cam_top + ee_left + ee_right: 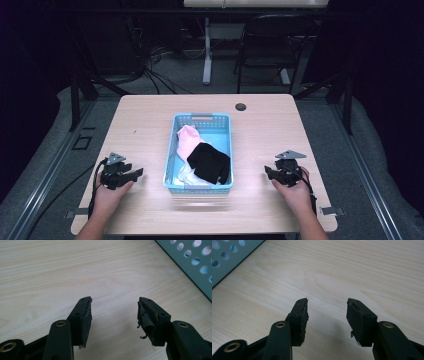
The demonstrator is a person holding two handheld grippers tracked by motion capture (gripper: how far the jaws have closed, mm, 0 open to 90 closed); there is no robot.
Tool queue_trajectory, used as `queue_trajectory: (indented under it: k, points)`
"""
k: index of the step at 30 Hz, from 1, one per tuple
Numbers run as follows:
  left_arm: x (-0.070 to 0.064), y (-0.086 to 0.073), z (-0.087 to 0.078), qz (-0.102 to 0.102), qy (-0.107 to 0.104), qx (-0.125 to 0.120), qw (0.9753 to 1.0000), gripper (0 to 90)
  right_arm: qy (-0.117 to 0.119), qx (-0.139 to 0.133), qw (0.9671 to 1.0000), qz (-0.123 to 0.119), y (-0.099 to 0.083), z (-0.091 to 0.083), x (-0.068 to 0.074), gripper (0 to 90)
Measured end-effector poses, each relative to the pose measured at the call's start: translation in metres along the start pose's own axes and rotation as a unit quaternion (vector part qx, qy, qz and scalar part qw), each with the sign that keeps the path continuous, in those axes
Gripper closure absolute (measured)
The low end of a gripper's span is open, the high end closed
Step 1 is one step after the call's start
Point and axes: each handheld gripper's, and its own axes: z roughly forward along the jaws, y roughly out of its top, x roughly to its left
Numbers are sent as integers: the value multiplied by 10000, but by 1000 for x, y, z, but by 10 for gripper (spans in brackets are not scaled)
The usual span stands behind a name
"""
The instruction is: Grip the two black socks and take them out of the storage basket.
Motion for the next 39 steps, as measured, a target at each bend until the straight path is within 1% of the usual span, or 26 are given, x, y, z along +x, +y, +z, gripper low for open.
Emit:
queue_trajectory:
  k: [3, 4, 6, 8, 10, 14, 17, 18, 19, 20, 21, 23, 24, 25, 26, 27, 28, 29, 30, 32, 33, 34, 35, 37, 38, 39]
  points:
    - [0, 0, 1, -2, 13, 13, 10000, 451, 32, 19, 10000, 41, 0, 0, -2, 526]
    - [0, 0, 1, -1, 6, 75, 10000, 451, 42, 48, 10000, 35, 0, 0, -3, 531]
    - [0, -1, 0, -9, -26, 58, 10000, 451, 47, 80, 9999, 71, 0, 1, -3, 536]
    - [0, -1, -1, 10, -19, 71, 10000, 451, 106, 112, 9998, 124, 1, 1, -4, 540]
    - [0, -2, -2, -17, -10, 36, 10000, 451, 78, 110, 9998, 159, 1, 3, -4, 542]
    - [1, -2, -4, -19, -7, 8, 10000, 451, 88, 180, 9997, 115, 1, 2, -3, 543]
    - [0, -2, -4, -22, -28, 4, 10000, 450, 101, 154, 9998, 111, 1, 0, -2, 543]
    - [-1, -2, -3, -51, -60, -42, 10000, 449, 120, 127, 9997, 153, 1, -2, 0, 543]
    - [-1, -2, -3, -51, -60, -42, 10000, 449, 120, 127, 9997, 153, 1, -2, 0, 543]
    - [0, -1, -3, -29, -81, 9, 10000, 449, 148, 126, 9997, 132, 1, -4, 0, 543]
    - [-1, -1, -2, -36, -77, -7, 10000, 449, 153, 137, 9997, 130, 1, -4, 0, 544]
    - [-2, -1, -1, -32, -68, -11, 10000, 449, 196, 119, 9996, 171, 1, -5, 0, 543]
    - [-2, -1, -1, -17, -67, 4, 10000, 448, 232, 44, 9994, 251, 2, -6, 0, 545]
    - [-2, -1, -1, -17, -67, 4, 10000, 448, 232, 44, 9994, 251, 2, -6, 0, 545]
    - [-2, -2, -1, -7, -67, 11, 10000, 448, 275, 84, 9993, 253, 4, -8, 0, 547]
    - [-2, -2, -1, -6, -57, 14, 10000, 449, 285, 31, 9993, 253, 6, -9, 1, 549]
    - [-2, -2, -2, 21, -63, 51, 10000, 449, 371, 22, 9990, 245, 11, -12, 3, 560]
    - [-2, -2, -2, 21, -63, 51, 10000, 448, 371, 22, 9990, 245, 11, -12, 3, 560]
    - [-3, -3, -1, 4, -71, 36, 10000, 447, 465, 48, 9987, 213, 17, -17, 5, 577]
    - [-3, -3, -2, 1, -76, 19, 10000, 446, 514, 20, 9984, 254, 25, -22, 7, 587]
    - [-3, -3, -2, 1, -76, 19, 10000, 446, 514, 20, 9984, 254, 25, -22, 7, 587]
    - [-3, -3, -2, -7, -81, 5, 10000, 445, 610, -24, 9976, 329, 33, -27, 8, 589]
    - [-3, -3, -2, -7, -81, 5, 10000, 446, 651, -43, 9974, 319, 37, -30, 9, 589]
    - [-3, -3, -2, -6, -85, 18, 10000, 446, 655, -59, 9976, 208, 46, -36, 11, 589]
    - [-3, -3, -2, 6, -102, 56, 9999, 446, 655, -59, 9976, 208, 46, -36, 11, 589]
    - [-3, -3, -1, 7, -96, 37, 9999, 446, 753, -118, 9970, 130, 56, -45, 15, 593]
